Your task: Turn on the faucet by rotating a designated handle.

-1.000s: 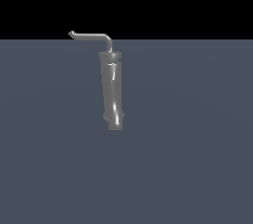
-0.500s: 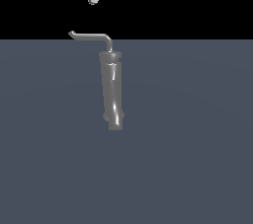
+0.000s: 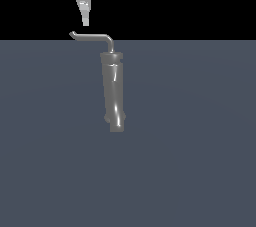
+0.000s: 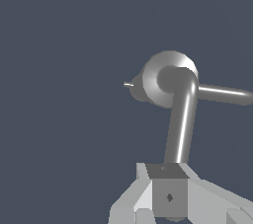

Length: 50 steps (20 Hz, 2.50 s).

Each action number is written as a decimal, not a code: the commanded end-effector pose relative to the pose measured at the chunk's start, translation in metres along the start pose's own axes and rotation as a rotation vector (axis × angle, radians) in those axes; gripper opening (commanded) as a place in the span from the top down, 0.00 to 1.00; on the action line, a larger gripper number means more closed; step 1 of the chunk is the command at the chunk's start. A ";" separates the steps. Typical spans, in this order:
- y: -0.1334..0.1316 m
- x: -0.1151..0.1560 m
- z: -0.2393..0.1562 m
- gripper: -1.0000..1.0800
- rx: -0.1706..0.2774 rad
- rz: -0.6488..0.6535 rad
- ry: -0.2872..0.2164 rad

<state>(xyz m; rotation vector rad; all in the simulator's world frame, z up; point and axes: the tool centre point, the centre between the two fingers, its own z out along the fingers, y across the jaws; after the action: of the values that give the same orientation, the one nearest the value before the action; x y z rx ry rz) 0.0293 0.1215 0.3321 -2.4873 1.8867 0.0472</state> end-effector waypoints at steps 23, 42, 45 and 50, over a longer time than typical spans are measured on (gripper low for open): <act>-0.012 -0.021 0.033 1.00 0.005 0.131 0.035; 0.039 -0.031 0.034 1.00 0.005 0.132 0.035; 0.048 -0.033 0.034 1.00 0.005 0.132 0.035; 0.052 -0.027 0.033 1.00 0.010 0.132 0.037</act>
<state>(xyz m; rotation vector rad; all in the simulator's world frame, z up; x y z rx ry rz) -0.0242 0.1399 0.2998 -2.3713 2.0506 -0.0077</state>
